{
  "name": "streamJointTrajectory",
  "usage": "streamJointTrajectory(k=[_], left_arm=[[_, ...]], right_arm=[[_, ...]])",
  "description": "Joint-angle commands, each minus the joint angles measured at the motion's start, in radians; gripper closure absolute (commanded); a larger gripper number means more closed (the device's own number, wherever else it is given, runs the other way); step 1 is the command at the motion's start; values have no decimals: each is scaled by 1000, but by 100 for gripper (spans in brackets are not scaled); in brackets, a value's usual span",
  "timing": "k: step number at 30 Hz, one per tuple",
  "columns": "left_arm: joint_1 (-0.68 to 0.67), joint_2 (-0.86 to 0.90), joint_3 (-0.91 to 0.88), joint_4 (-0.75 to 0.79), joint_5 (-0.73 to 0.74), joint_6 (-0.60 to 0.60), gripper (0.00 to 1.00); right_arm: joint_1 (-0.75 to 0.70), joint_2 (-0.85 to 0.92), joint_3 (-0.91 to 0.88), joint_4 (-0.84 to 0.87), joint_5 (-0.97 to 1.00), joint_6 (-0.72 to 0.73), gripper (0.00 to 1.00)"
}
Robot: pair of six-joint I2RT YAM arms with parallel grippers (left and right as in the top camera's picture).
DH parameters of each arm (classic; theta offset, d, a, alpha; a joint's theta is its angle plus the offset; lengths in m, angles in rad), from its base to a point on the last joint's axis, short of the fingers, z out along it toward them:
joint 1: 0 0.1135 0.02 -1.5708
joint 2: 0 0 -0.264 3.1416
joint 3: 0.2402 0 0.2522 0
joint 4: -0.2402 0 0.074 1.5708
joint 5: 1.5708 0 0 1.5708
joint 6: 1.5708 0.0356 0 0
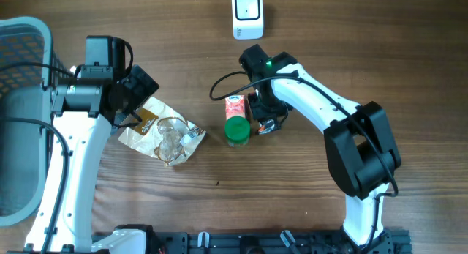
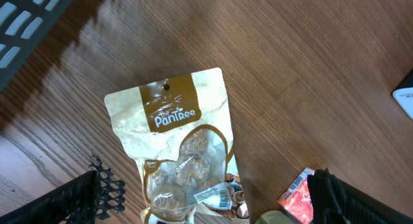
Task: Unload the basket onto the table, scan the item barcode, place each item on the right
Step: 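Lower the right gripper onto the black-red packet and grasp it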
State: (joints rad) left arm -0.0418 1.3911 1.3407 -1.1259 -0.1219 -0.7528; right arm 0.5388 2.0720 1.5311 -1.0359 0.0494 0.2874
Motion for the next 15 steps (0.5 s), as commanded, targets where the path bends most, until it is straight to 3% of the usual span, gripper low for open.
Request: streamJointTrajectory(k=[1,7,10,15], left_arm=[[5,2,2,-1,-2,15,0],[5,2,2,-1,-2,15,0],[5,2,2,-1,-2,15,0],[5,2,2,-1,-2,16,0]], right_arm=[[-3,13,-19,3,21,31,69],[-3,14,-22,6,9,31,78],[-11,13,-14,3,8,34,95],[-141,13,53,-34,-238,-6,95]])
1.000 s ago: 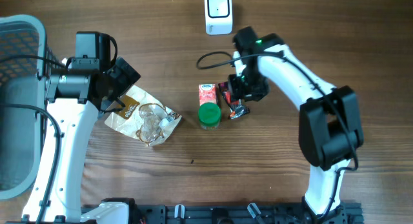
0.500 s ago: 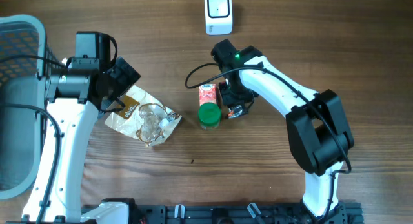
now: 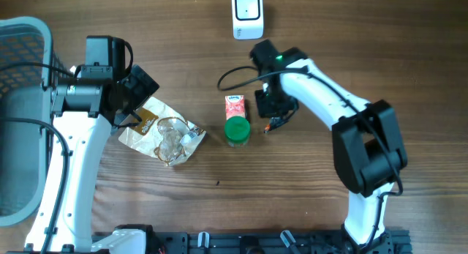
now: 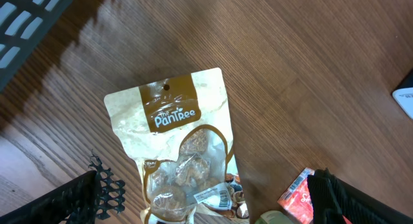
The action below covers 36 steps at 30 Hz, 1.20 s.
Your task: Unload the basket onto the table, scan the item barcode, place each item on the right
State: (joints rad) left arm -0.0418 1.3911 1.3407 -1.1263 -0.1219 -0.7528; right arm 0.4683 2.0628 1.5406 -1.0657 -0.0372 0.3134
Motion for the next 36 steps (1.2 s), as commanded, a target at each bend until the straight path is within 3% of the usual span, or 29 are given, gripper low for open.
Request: streamJointTrajectory(k=[1,6,13,15,16,19,23,25,27,30,36], left_arm=[[5,2,2,-1,-2,15,0],[5,2,2,0,-2,15,0],[5,2,2,0,-2,15,0],[5,2,2,0,-2,15,0],[5,2,2,0,-2,15,0],[5,2,2,-1,-2,15,0],[5,2,2,-1,-2,15,0],[5,2,2,0,-2,15,0],[5,2,2,-1,-2,15,0],[5,2,2,0,-2,15,0],[5,2,2,0,-2,16,0]], right_arm=[[-95,22,43,-5,-206,-52,95],[-281,23,43,-32,-640,-247,96],[-387,23,-126,12,-768,-278,95],[-396,23,-143,17,-671,-212,95],[-397,23,-143,16,-500,-130,94],[-397,22,-126,-37,-282,-100,62],[-394,16,49,-210,-132,-106,51],[-381,2,165,-292,-109,-158,34],[-346,-20,201,-325,-69,-163,25],[-240,-25,188,-346,32,-179,23],[-14,-25,55,-313,298,-2,29]])
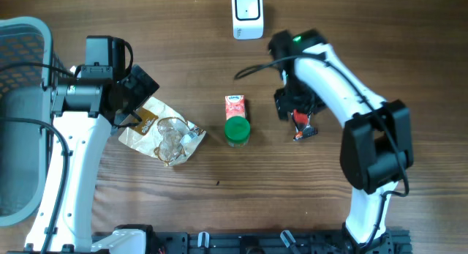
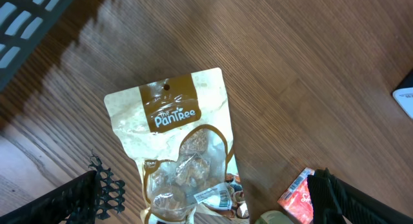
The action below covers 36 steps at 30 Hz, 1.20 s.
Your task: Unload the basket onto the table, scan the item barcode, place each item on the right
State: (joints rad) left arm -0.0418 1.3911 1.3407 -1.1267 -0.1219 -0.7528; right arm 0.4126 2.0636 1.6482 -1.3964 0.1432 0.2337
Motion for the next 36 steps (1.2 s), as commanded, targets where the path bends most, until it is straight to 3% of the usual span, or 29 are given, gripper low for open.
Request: streamJointTrajectory(k=[1,4,12,25,29,32,34,36], left_arm=[[5,2,2,0,-2,15,0],[5,2,2,0,-2,15,0],[5,2,2,0,-2,15,0],[5,2,2,0,-2,15,0],[5,2,2,0,-2,15,0],[5,2,2,0,-2,15,0],[5,2,2,0,-2,15,0],[5,2,2,0,-2,15,0]], right_arm=[[70,-26,-90,42,151,114,33],[123,-26,-132,51,280,205,36],[132,-26,-249,198,287,267,37],[89,-25,-250,314,348,262,39],[79,-25,-250,372,235,185,40],[77,-25,-250,379,173,184,61],[77,-26,-249,379,115,185,87],[77,-26,-239,366,74,185,95]])
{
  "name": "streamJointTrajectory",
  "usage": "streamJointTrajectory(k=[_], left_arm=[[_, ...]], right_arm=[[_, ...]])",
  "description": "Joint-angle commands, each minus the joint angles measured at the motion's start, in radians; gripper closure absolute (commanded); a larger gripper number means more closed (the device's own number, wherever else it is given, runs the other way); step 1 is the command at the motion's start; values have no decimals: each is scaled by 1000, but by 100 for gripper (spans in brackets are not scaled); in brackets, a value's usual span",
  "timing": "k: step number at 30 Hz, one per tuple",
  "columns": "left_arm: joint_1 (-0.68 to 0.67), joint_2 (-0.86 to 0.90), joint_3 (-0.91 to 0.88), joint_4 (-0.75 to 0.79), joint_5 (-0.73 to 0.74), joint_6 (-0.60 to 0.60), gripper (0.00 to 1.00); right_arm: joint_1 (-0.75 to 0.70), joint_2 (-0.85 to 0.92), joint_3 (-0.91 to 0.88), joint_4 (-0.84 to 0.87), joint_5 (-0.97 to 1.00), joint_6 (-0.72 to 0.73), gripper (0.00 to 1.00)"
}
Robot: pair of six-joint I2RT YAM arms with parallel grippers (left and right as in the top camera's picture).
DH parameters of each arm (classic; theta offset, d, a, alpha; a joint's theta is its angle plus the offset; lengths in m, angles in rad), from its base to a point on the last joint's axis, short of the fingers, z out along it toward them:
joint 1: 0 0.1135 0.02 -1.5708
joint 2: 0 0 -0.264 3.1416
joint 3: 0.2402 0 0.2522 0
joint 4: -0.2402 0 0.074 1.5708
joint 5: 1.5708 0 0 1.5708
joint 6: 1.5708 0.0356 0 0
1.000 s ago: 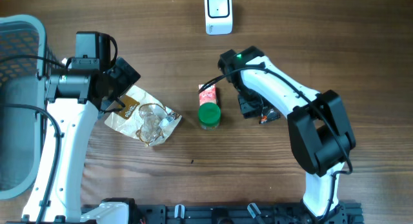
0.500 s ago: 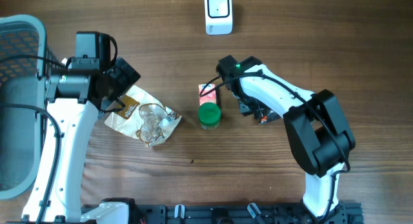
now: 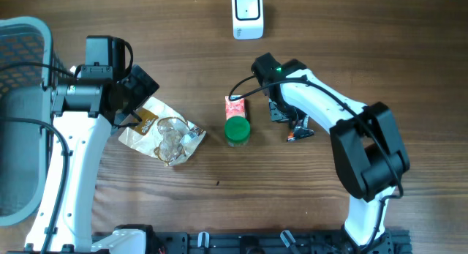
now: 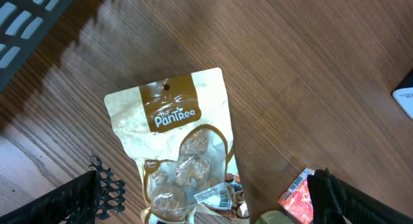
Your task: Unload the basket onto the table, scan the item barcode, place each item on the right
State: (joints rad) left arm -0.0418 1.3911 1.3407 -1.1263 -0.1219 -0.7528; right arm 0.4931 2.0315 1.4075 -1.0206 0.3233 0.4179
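A red juice carton point(image 3: 235, 107) with a green cap point(image 3: 236, 129) lies at the table's middle; its corner point(image 4: 295, 193) shows in the left wrist view. The white barcode scanner point(image 3: 248, 15) stands at the far edge. My right gripper point(image 3: 291, 124) is just to the right of the carton, apart from it, its fingers spread and holding nothing. My left gripper point(image 4: 206, 198) hangs open above a tan snack bag point(image 4: 177, 146), whose barcode label point(image 4: 216, 197) faces up.
A grey mesh basket point(image 3: 22, 100) stands at the left edge of the table. The snack bag point(image 3: 162, 129) lies to the left of the carton. A black cable point(image 3: 241, 89) loops from the right arm, close above the carton.
My right gripper has moved left, from well to the right of the carton to close beside it. The carton, the bag and the left arm have not moved.
My right gripper was first tight against the carton's right side. Then it stood a little clear of it, then farther right, with the carton left lying in the same spot. Now it is back near the carton. My left gripper stayed open over the snack bag throughout.
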Motion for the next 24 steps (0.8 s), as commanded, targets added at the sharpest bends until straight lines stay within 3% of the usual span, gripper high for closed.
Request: streamJointTrajectory(k=[1,6,11,15,17,18,19,21,24], left_arm=[[5,2,2,0,-2,15,0],[5,2,2,0,-2,15,0],[5,2,2,0,-2,15,0],[5,2,2,0,-2,16,0],[5,2,2,0,-2,15,0],[5,2,2,0,-2,16,0],[5,2,2,-1,-2,15,0],[5,2,2,-1,-2,15,0],[5,2,2,0,-2,15,0]], right_arm=[[-4,6,24,-34,-135,0,95],[-55,6,174,-113,-507,-161,95],[-195,6,182,-117,-954,-317,95],[-302,6,167,-110,-959,-340,95],[-317,6,148,-109,-860,-346,93],[-314,6,148,-114,-855,-378,84],[-303,6,148,-114,-855,-403,63],[-286,7,143,-96,-829,-415,34],[-276,7,85,2,-791,-332,25]])
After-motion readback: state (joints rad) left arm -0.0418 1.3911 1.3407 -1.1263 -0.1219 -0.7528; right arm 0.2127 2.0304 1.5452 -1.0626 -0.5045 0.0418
